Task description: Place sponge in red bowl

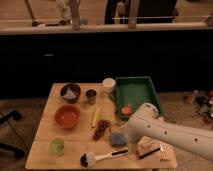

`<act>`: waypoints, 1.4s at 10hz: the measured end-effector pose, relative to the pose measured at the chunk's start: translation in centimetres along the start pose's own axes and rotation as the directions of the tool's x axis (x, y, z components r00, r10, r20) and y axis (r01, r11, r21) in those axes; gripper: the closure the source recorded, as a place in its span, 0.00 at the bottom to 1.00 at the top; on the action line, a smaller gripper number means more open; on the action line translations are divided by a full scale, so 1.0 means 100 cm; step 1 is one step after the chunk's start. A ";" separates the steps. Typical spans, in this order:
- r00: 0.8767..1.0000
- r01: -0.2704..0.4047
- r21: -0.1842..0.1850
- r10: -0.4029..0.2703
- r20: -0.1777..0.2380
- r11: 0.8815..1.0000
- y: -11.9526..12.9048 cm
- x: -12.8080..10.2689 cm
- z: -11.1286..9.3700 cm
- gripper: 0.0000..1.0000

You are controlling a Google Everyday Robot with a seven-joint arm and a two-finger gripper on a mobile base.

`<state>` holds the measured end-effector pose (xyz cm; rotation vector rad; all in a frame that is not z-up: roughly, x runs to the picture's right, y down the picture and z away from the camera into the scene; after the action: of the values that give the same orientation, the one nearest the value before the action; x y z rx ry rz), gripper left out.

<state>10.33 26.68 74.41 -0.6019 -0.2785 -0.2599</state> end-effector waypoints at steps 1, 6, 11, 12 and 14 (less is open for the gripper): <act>1.000 -0.001 0.000 0.001 0.006 1.000 -0.001 -0.002 0.002 0.20; 0.999 -0.033 -0.005 0.033 0.037 0.999 -0.001 -0.002 0.011 0.20; 0.996 -0.065 -0.007 0.065 0.061 0.998 -0.001 0.002 0.018 0.20; 0.996 -0.067 -0.008 0.067 0.065 0.998 -0.001 0.003 0.018 0.20; 0.994 -0.077 -0.008 0.077 0.074 0.997 -0.001 0.005 0.019 0.20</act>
<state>10.44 27.62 76.09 -0.6263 -0.3256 -0.1642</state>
